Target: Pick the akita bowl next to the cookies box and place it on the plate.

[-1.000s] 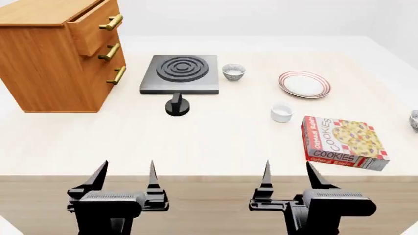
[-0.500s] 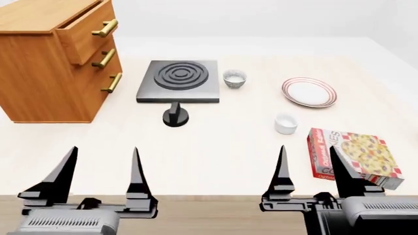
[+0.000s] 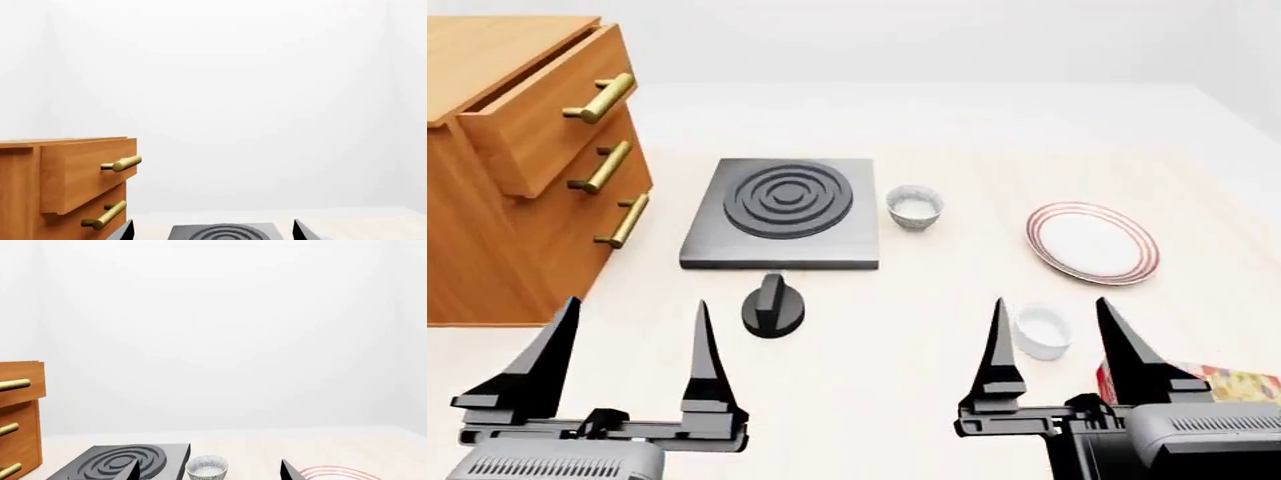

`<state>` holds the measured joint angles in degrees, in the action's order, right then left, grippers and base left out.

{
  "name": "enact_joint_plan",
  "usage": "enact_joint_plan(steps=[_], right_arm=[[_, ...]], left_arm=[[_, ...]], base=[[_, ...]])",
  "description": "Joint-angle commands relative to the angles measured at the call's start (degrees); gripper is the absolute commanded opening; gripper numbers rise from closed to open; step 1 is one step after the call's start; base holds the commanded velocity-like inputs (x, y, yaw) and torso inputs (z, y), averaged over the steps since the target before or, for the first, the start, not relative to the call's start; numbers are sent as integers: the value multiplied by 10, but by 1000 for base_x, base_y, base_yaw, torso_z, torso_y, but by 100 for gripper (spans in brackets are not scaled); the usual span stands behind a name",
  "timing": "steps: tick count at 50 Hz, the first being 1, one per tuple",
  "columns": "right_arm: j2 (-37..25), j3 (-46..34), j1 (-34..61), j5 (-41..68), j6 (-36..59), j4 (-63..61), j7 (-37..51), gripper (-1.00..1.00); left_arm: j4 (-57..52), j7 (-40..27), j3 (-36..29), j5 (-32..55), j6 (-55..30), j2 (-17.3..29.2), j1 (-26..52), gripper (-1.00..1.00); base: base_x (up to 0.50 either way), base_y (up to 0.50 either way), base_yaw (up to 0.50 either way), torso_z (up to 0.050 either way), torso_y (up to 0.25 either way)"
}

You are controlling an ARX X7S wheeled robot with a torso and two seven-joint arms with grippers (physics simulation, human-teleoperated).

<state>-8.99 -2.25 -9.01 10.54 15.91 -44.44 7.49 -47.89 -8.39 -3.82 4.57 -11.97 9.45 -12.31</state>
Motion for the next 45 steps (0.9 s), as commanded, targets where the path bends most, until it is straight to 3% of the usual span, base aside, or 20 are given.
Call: enact_joint_plan(steps=[1,20,24,45], right_arm=[[-7,-7,-2,2,-2,0,5,100],[-12,-6,-5,20,-10,0,12,100],[-14,-8,-6,21,-15,0,13,100],[-23,-13,-3,34,-14,4,21,100]], left_arm=[[-4,-6,-3,3,3,7,-3,100],[-6,-18,-8,8,0,15,-2,100],[-7,-20,-7,10,-3,17,-1,100],[-7,-28,-18,9,0,26,-1,100]], base=[[500,0,0,0,0],[500,0,0,0,1],[0,0,0,0,0],[0,-500,0,0,0]])
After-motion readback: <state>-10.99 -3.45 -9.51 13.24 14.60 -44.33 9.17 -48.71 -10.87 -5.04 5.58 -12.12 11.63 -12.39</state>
